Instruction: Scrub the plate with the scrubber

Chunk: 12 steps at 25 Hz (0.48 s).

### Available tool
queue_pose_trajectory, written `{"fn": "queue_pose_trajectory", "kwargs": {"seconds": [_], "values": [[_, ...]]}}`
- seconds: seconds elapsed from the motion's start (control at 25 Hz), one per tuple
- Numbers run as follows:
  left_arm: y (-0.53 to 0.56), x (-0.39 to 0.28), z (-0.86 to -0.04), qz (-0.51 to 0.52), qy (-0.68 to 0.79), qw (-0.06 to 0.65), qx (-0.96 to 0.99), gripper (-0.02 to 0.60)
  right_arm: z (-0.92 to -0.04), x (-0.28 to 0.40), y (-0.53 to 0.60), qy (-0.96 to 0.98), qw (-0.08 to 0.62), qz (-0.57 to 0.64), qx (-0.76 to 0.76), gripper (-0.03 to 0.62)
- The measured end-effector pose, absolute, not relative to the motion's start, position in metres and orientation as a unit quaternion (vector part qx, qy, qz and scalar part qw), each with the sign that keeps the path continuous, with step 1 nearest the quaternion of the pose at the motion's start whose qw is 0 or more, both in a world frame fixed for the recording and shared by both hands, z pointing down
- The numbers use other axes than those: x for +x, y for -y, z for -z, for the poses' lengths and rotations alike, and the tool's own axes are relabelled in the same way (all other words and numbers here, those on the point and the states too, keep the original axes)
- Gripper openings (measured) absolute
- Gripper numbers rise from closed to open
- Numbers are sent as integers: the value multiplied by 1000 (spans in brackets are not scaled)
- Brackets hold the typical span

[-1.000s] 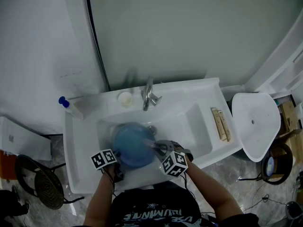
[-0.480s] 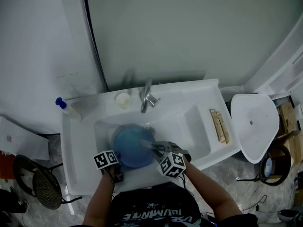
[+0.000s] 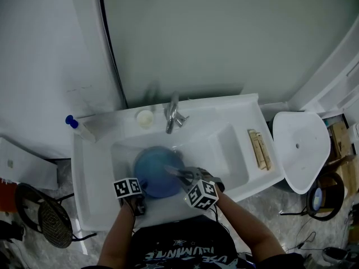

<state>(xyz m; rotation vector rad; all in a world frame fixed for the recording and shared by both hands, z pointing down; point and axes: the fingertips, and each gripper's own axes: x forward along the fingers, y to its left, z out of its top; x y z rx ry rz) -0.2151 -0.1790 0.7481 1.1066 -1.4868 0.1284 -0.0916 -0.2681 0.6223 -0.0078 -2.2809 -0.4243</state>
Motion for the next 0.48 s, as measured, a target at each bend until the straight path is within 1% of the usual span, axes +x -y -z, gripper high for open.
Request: {"fn": "queue_pose_trajectory", "kwargs": {"seconds": [0.08,0.28,0.48], "values": [[180,-214,-746,-57,641,594,483,209,-621,-92,268,901,399,169,0,77],[180,-215,-734,-53,648,573,499,241,-615,-94,270,902,397,170,17,78],[179,-216,-713,-42,649,556,517,244,-606,-98,267,906,389,161,44,77]]}}
